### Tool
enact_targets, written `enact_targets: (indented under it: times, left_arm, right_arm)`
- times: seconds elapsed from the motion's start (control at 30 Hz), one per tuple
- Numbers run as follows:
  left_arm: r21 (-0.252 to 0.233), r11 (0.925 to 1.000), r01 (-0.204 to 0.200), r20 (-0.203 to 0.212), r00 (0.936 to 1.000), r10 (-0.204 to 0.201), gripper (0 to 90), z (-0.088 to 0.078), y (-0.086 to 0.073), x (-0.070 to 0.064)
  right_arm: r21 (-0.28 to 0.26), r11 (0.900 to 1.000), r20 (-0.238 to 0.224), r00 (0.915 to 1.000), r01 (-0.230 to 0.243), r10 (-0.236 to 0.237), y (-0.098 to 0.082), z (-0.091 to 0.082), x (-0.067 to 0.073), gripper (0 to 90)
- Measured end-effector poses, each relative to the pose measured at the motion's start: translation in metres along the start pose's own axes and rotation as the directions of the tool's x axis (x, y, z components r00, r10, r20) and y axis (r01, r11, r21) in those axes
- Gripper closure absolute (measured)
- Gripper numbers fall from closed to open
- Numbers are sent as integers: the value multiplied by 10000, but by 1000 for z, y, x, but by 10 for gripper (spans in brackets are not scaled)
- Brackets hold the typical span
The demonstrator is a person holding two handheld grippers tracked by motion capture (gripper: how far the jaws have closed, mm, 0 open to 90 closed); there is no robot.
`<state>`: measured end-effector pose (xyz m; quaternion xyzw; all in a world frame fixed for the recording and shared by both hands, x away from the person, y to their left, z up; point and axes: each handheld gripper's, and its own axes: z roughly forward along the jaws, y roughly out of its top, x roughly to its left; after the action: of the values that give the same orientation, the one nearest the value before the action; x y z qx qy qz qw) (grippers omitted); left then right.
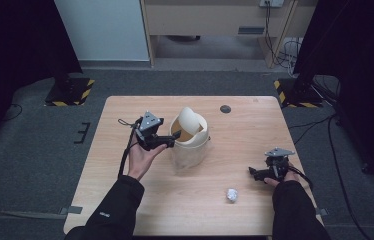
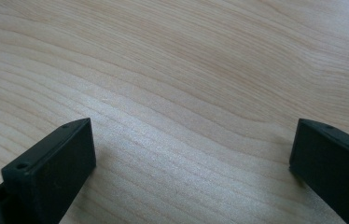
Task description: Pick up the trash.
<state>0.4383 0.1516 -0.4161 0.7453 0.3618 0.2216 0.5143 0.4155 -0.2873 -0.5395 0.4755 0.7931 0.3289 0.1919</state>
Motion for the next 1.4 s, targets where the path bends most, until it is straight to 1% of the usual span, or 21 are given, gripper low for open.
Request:
enact_targets:
  times: [0.2, 0.43, 0.73, 0.83, 0.93, 1.07, 1.27, 1.33, 1.4]
  left_arm:
    - [-205, 9998, -37, 131, 9999, 40, 168, -17, -1, -2]
    - [-403, 9992, 19, 275, 9996, -8, 170, -35, -5, -6]
    - [-317, 9995, 16, 562, 9984, 1, 171, -49, -15, -14]
    - [-284, 9996, -20, 664, 9978, 39, 171, -51, -19, -17]
    - [-115, 9999, -100, 769, 9970, 109, 172, -53, -25, -22]
    - [26, 10000, -59, 921, 9957, 57, 172, -54, -31, -26]
    - [257, 9996, -113, 1070, 9942, 85, 174, -52, -43, -33]
    - [392, 9991, -175, 1086, 9940, 131, 175, -51, -46, -34]
    - [421, 9989, -187, 1134, 9935, 138, 176, -50, -48, -36]
  right_arm:
    - [1, 10000, -1, 10000, -4, 4, 0, 0, 0, 5]
    - [1, 10000, -1, 10000, -3, 3, 0, 0, 0, 5]
    - [0, 10000, 0, 10000, -1, 1, 0, 0, 0, 5]
    - [-3, 10000, 0, 10000, 0, 0, 0, 0, 0, 5]
    - [-3, 10000, 2, 10000, 3, -3, 0, 0, 0, 5]
    - [-19, 10000, 6, 10000, 15, -15, 0, 0, 0, 5]
    - [-1, 10000, 1, 10000, 1, -1, 0, 0, 0, 5]
    - [-27, 10000, -2, 10000, 9, -9, 0, 0, 0, 5]
    - [-26, 10000, 7, 10000, 16, -15, 0, 0, 0, 5]
